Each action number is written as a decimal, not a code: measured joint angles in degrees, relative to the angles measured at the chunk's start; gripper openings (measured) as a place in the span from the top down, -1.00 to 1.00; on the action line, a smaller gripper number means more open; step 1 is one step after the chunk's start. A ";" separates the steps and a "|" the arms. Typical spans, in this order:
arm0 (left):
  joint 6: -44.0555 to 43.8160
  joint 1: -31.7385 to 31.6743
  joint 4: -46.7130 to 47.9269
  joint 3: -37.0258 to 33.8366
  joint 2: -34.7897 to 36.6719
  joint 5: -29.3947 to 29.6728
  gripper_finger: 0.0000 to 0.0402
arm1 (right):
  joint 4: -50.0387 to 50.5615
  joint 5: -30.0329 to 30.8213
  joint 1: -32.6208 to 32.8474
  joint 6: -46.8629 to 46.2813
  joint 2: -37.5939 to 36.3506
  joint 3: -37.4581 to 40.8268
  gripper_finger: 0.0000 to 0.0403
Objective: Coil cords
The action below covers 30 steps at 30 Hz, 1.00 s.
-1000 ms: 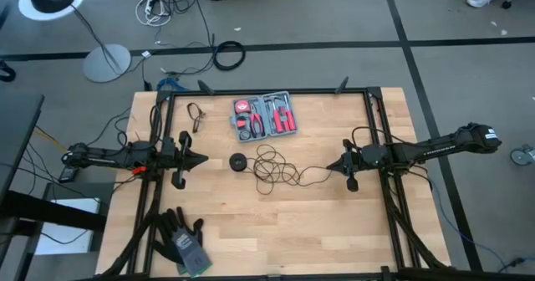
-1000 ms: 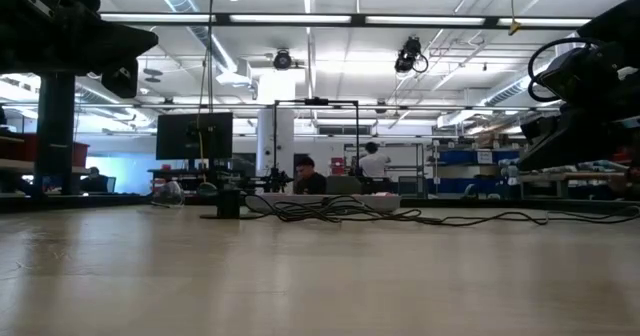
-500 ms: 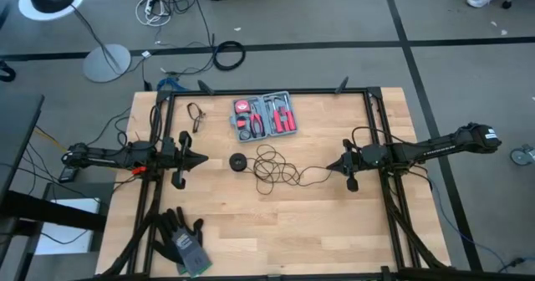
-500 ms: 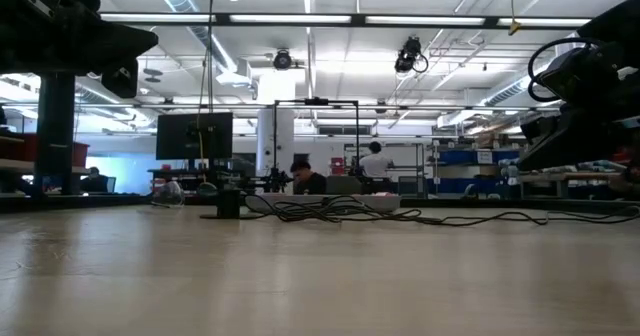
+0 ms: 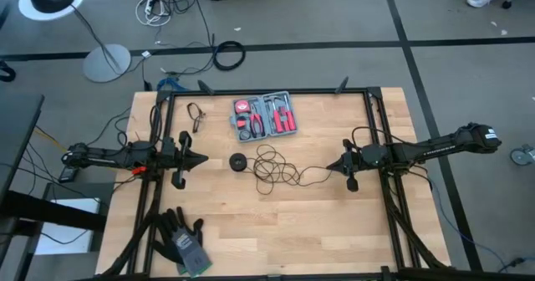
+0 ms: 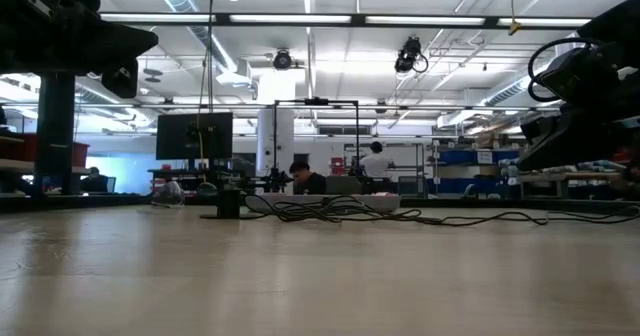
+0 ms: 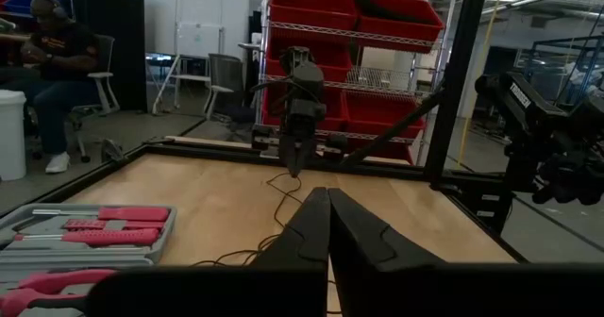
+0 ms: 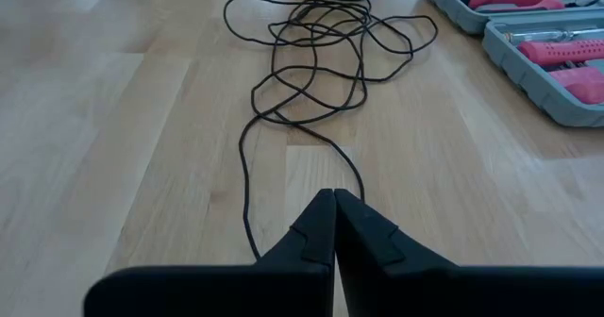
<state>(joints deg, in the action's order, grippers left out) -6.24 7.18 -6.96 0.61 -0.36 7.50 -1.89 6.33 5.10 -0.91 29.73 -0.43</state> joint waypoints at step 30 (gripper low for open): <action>0.00 0.02 0.00 -0.01 0.00 0.00 0.96 | -23.99 12.66 -0.11 -1.84 1.71 -0.13 0.98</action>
<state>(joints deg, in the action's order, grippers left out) -6.24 7.20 -6.96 0.60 -0.36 7.50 -25.88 18.98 4.99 -2.75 31.44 -0.56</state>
